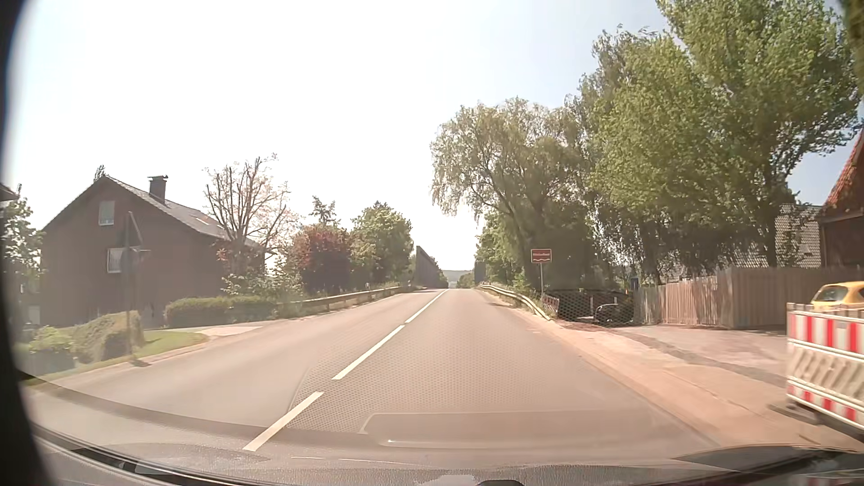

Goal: Follow the waypoints while adhering to traffic rules and regulations

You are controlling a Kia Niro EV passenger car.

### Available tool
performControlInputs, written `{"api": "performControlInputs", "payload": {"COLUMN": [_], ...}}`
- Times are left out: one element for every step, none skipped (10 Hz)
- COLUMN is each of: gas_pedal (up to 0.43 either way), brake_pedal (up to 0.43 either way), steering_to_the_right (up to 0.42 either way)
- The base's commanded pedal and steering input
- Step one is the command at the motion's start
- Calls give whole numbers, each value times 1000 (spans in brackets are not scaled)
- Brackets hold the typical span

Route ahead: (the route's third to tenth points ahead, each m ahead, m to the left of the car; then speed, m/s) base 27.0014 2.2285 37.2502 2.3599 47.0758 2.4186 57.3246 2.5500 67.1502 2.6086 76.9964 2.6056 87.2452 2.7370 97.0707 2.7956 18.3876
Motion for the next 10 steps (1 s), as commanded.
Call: {"api": "performControlInputs", "payload": {"gas_pedal": [209,209,209,209,209,197,197,197,197,197], "brake_pedal": [0,0,0,0,0,0,0,0,0,0], "steering_to_the_right": [-1,-1,-2,-2,-2,-2,-2,-2,-2,-1]}}
